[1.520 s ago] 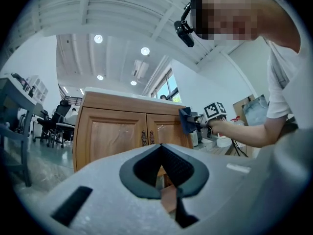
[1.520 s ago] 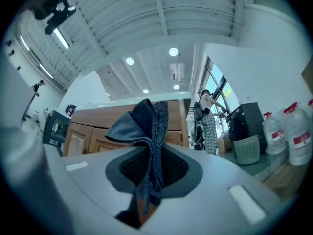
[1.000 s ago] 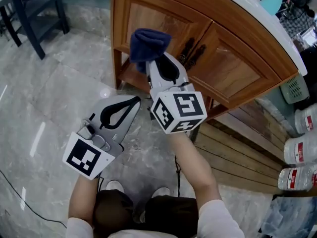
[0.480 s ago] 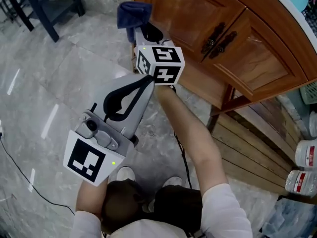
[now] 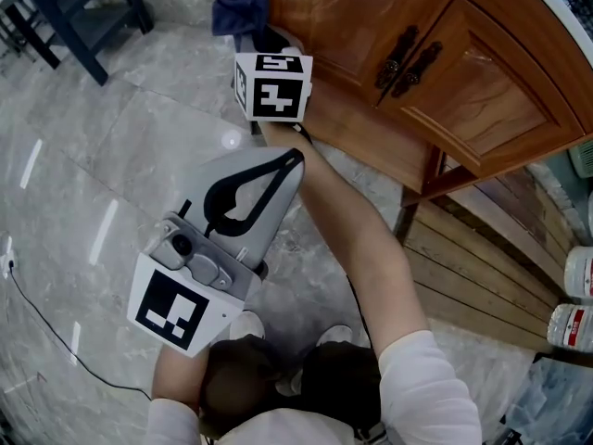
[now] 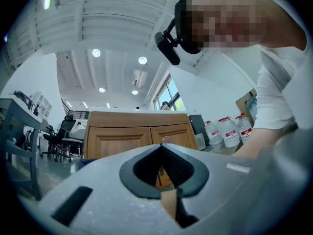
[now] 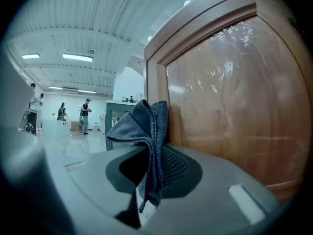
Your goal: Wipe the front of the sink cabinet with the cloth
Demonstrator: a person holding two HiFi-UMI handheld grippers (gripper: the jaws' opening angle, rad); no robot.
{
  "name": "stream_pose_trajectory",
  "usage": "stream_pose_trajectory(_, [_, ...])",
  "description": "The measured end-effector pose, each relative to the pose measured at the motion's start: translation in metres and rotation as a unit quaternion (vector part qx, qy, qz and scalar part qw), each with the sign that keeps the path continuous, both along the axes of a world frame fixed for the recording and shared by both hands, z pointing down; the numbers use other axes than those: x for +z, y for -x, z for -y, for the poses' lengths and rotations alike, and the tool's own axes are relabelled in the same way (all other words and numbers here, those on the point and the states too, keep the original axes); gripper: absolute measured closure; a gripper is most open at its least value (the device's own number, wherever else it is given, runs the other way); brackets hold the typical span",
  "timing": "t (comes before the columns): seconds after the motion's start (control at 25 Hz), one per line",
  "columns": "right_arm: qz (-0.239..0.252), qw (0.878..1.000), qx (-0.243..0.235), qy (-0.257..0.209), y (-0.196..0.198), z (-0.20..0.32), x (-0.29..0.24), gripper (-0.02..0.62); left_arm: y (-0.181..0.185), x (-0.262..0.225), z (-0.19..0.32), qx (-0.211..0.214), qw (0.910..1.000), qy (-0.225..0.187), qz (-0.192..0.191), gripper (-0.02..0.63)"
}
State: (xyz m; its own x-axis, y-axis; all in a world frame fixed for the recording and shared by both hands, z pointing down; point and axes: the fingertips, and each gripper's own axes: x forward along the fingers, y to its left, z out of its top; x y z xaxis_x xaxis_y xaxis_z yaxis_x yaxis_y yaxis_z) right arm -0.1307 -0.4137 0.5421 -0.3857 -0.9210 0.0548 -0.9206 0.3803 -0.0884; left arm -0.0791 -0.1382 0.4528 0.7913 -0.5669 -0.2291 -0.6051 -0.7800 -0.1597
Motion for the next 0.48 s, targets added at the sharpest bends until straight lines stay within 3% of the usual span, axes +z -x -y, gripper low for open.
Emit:
stream_pose_trajectory(0.24, [0.011, 1.000, 0.020, 0.016, -0.018, 0.003, 0.018, 0.535, -0.002, 0.005, 0.001, -0.001, 0.9999, 0.000, 0.013, 0.603])
stream_pose_trajectory(0.48, [0.003, 0.999, 0.048, -0.006, -0.043, -0.007, 0.021, 0.535, -0.003, 0.009, 0.002, 0.007, 0.9999, 0.008, 0.009, 0.601])
